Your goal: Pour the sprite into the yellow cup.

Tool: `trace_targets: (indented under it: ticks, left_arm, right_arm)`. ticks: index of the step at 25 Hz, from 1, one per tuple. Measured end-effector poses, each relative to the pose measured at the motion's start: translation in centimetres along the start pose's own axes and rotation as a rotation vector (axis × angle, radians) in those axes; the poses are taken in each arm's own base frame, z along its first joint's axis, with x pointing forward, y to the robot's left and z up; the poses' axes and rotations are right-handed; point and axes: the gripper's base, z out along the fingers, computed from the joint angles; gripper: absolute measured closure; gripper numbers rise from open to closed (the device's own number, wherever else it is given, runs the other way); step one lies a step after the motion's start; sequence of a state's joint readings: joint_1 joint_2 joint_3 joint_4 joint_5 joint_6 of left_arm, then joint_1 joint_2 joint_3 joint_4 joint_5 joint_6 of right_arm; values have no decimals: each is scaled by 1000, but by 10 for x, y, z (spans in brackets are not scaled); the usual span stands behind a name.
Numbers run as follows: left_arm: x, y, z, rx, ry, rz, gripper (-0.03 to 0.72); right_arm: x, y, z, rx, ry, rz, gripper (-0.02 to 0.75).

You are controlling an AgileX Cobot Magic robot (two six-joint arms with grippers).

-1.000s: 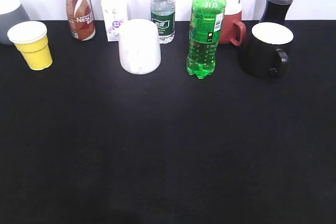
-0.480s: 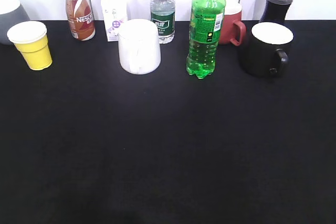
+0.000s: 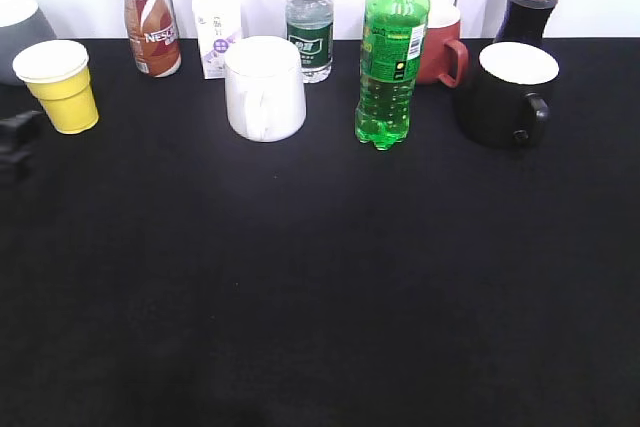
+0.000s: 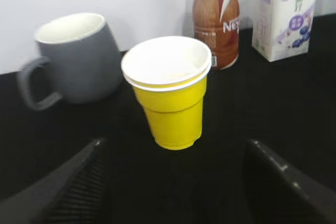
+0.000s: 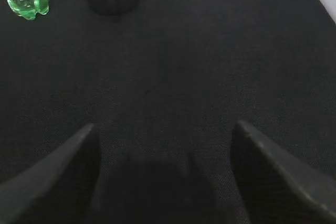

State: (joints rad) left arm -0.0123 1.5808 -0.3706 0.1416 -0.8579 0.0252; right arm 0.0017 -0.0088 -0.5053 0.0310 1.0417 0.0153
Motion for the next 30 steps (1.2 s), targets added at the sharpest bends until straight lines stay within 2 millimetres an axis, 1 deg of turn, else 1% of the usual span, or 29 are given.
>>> trace_targets:
  ticks: [1, 2, 3, 5, 9, 12, 13, 15, 18, 19, 21, 22, 25, 28, 30]
  left_arm:
    - [5, 0, 9, 2, 8, -5, 36]
    - [10, 1, 19, 3, 9, -13, 23]
    - [17, 1, 28, 5, 20, -17, 19]
    - [23, 2, 47, 7, 18, -21, 17]
    - [27, 5, 84, 5, -11, -20, 17]
    - [31, 7, 106, 3, -23, -25, 17]
    - [30, 8, 113, 3, -38, -51, 17]
    - [28, 9, 121, 2, -64, -67, 17]
    - [36, 9, 134, 10, -62, -64, 23]
    - [36, 9, 135, 11, -77, -64, 29]
    - [30, 9, 136, 14, -134, -63, 47]
    - [29, 9, 136, 14, -138, -63, 65]
    - [29, 8, 136, 24, -138, -58, 162]
    - [29, 3, 136, 74, -138, -27, 245]
    - [27, 1, 135, 95, -165, -16, 258]
  right_arm:
    - [0, 0, 0, 0, 0, 0, 152]
    - [0, 0, 0, 0, 0, 0, 152]
    - [0, 0, 0, 0, 0, 0, 152]
    - [0, 0, 0, 0, 0, 0, 152]
    - [0, 0, 0, 0, 0, 0, 152]
    - [0, 0, 0, 0, 0, 0, 152]
    - [0, 0, 0, 0, 0, 0, 152]
    - [0, 0, 0, 0, 0, 0, 152]
    - [0, 0, 0, 0, 0, 0, 152]
    - [0, 0, 0, 0, 0, 0, 152]
    - [0, 0, 0, 0, 0, 0, 152]
    - [0, 0, 0, 0, 0, 0, 152]
    - [0, 0, 0, 0, 0, 0, 152]
    - [0, 0, 0, 0, 0, 0, 152]
    - [0, 0, 0, 0, 0, 0, 152]
